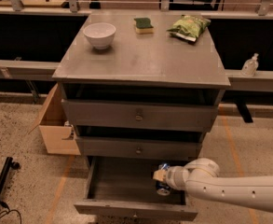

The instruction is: Place pepsi can into bottom drawer

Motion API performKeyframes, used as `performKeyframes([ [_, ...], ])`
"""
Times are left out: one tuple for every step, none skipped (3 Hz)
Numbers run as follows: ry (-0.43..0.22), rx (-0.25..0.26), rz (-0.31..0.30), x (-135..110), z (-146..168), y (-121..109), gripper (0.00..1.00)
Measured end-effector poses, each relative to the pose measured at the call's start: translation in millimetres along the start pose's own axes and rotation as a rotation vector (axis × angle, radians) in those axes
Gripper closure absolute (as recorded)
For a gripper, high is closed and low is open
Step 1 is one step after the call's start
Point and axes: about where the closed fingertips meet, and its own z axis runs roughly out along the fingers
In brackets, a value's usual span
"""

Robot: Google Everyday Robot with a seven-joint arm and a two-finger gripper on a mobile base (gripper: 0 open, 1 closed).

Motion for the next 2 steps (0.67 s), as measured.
performKeyframes([
  [-0.017,0.045,-0.039,-9.3,55.6,4.4,1.0],
  [-0.016,0.077,-0.068,-12.6,97.7,5.7,1.0],
])
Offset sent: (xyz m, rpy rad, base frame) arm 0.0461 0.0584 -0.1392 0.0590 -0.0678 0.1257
